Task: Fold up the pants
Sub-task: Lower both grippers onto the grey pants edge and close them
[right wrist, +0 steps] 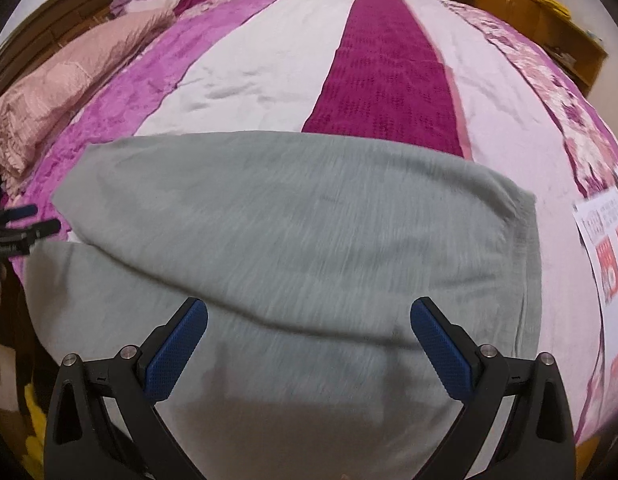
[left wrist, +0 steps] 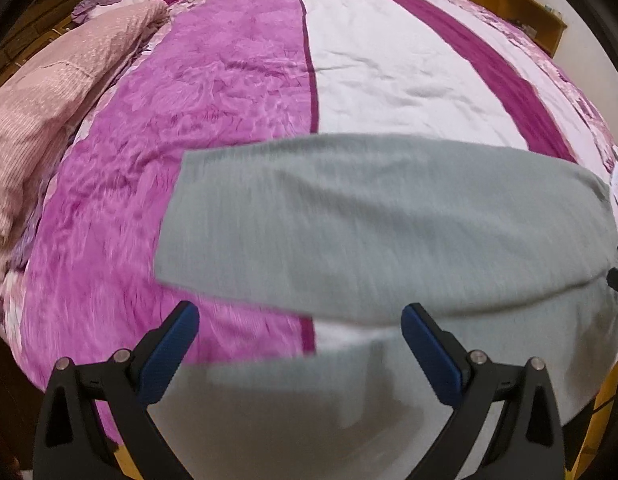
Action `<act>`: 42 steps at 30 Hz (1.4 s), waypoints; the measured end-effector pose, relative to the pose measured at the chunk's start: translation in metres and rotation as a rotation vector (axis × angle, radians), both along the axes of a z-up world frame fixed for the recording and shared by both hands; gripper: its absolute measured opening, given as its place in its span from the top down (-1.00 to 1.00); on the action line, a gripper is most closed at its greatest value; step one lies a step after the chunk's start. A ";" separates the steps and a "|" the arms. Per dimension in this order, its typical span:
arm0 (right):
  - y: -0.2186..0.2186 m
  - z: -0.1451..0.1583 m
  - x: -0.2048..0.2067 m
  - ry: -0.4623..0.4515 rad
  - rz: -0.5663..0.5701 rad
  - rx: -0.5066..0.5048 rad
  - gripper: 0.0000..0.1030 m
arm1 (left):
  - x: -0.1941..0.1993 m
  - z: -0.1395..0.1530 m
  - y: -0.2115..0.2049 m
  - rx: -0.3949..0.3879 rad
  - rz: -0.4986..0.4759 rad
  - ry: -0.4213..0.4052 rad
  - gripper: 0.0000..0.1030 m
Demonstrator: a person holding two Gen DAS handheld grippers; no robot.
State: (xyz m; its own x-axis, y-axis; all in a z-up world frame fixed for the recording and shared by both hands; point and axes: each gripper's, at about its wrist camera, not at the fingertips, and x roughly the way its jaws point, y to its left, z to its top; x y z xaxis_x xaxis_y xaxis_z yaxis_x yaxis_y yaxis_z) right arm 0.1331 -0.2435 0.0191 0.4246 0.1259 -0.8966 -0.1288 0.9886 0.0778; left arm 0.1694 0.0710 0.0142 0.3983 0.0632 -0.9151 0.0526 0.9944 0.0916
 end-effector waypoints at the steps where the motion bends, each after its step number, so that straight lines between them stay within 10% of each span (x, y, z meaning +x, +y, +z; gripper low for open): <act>1: -0.001 -0.001 0.006 0.005 0.006 -0.011 -0.90 | 0.009 -0.001 0.002 0.000 -0.005 0.005 -1.00; 17: -0.035 -0.035 0.088 0.104 0.019 -0.074 -0.90 | 0.088 -0.048 0.013 -0.003 -0.135 0.089 -1.00; 42: -0.034 -0.065 0.100 0.089 0.084 -0.087 -0.93 | 0.091 -0.070 0.011 -0.044 -0.239 0.096 -1.00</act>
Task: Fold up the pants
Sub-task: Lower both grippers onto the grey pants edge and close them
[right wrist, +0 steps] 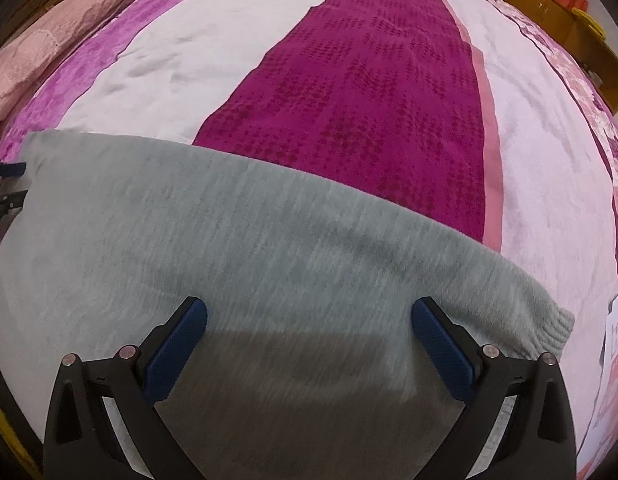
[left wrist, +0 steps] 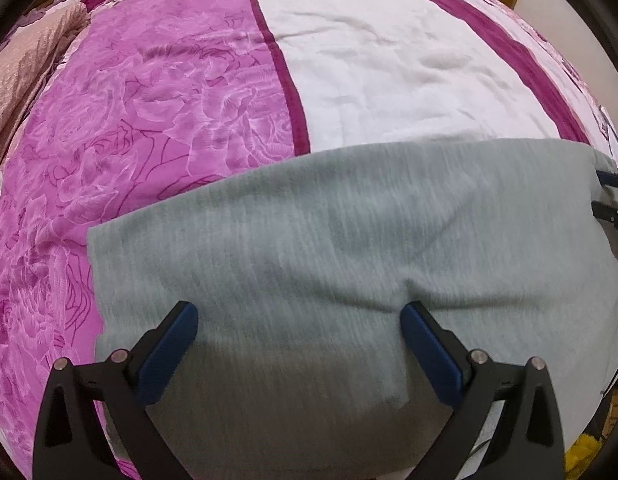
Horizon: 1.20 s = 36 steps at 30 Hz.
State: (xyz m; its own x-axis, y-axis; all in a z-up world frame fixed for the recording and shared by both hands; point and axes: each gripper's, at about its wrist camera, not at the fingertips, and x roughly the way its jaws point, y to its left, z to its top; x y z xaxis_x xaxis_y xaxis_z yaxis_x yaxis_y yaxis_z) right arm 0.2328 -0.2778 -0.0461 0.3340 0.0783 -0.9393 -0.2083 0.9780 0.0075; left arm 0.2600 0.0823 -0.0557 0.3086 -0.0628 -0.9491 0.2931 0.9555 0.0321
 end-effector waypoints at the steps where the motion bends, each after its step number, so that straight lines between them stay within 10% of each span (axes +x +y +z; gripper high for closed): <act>1: 0.001 0.000 0.001 -0.003 0.003 -0.001 -0.93 | 0.000 0.000 0.000 -0.002 -0.007 -0.001 -1.00; 27: 0.006 -0.002 0.023 -0.013 0.150 0.012 -0.88 | 0.027 0.005 -0.017 0.003 -0.123 -0.050 -1.00; 31: 0.007 0.007 0.016 -0.023 0.149 0.018 -0.23 | 0.027 0.013 -0.027 0.005 -0.114 -0.051 -0.65; 35: 0.006 0.024 0.012 -0.034 0.117 -0.028 0.96 | 0.005 0.026 -0.034 0.054 -0.132 -0.083 0.52; 36: 0.005 0.030 0.011 -0.038 0.104 -0.042 0.97 | 0.002 0.030 -0.038 0.098 -0.131 -0.097 0.71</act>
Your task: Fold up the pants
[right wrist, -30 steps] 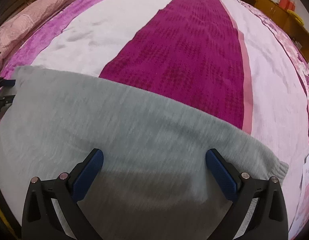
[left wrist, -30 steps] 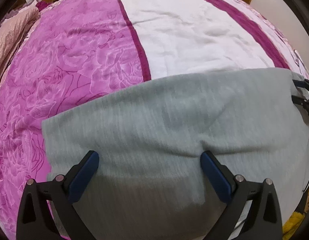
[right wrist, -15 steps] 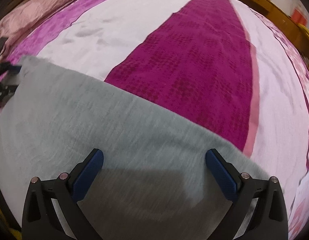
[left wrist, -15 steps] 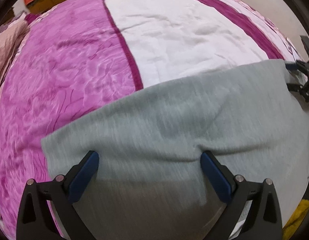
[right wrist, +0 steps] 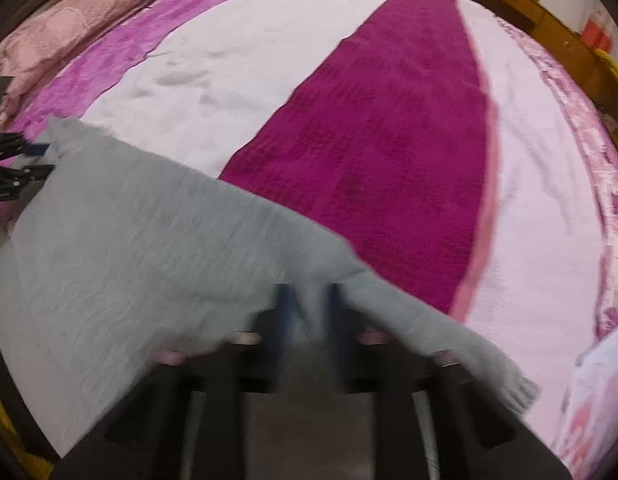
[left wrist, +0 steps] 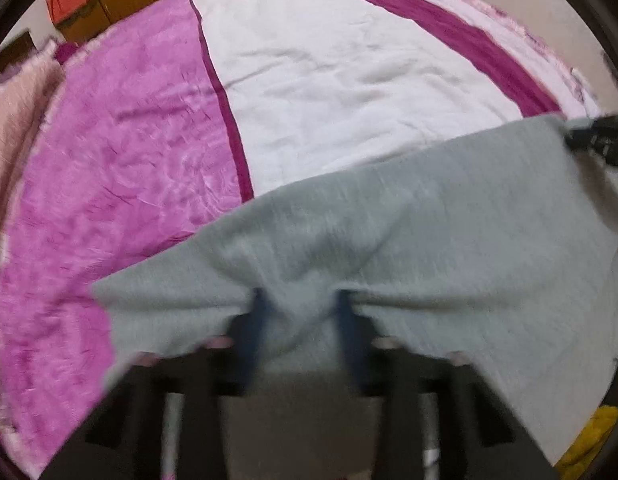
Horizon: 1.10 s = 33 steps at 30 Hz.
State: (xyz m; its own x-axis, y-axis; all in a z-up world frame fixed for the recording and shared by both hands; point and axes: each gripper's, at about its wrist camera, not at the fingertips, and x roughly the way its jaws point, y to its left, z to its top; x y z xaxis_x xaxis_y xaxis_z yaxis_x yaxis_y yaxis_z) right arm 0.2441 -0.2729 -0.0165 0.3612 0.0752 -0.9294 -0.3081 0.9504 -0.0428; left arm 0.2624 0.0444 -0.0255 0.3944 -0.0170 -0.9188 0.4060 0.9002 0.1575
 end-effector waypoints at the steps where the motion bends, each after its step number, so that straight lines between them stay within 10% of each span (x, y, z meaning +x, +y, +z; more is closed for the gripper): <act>1: -0.002 0.005 -0.001 -0.006 -0.010 0.006 1.00 | -0.002 0.004 -0.001 0.011 -0.002 -0.006 0.82; 19: -0.008 0.115 -0.102 -0.272 -0.079 0.120 1.00 | -0.091 0.106 0.010 -0.105 0.046 -0.278 0.91; 33: -0.001 0.070 -0.232 -0.219 -0.128 0.187 1.00 | -0.200 0.080 0.028 -0.219 0.158 -0.302 0.91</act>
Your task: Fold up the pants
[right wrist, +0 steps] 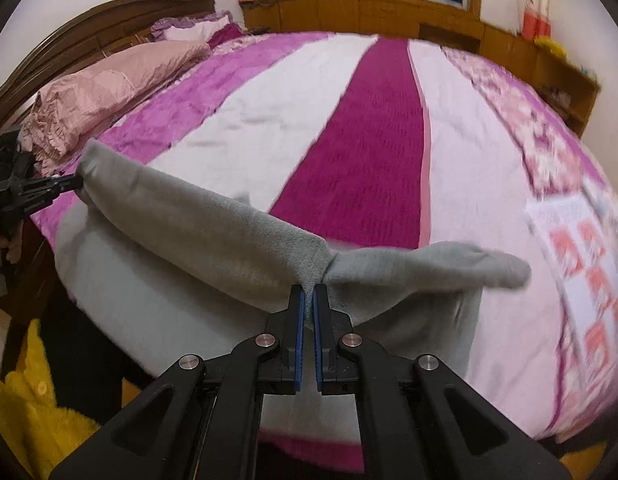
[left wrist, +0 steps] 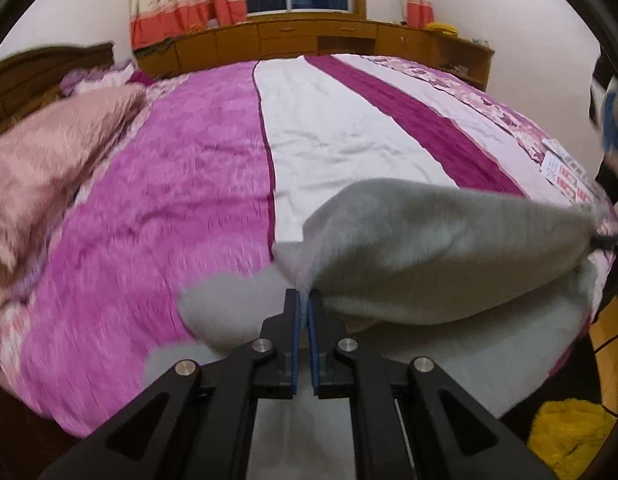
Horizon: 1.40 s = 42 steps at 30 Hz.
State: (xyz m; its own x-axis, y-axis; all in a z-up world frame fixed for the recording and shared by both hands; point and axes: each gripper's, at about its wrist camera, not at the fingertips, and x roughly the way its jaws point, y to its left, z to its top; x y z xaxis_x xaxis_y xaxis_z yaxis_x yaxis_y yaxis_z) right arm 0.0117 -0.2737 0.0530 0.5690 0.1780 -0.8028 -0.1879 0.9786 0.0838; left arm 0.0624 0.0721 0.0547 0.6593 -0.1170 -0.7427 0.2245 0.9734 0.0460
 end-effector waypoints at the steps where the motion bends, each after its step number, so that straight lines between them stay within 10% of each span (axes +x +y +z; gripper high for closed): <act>1: -0.001 -0.007 -0.004 0.014 -0.009 0.013 1.00 | -0.008 -0.006 0.000 -0.006 0.009 0.008 0.91; 9: -0.013 -0.061 -0.033 0.133 -0.081 0.103 0.98 | -0.042 -0.048 0.002 -0.026 0.102 0.091 0.89; 21: -0.037 -0.054 -0.074 0.149 -0.183 0.132 0.62 | -0.076 -0.042 0.037 -0.111 0.273 0.143 0.43; 32: -0.042 -0.002 -0.058 0.063 -0.224 0.031 0.61 | -0.051 0.001 -0.012 -0.035 0.186 0.090 -0.24; 42: -0.029 -0.053 -0.010 0.156 -0.233 -0.013 0.60 | -0.003 -0.017 -0.048 0.039 0.178 0.107 -0.27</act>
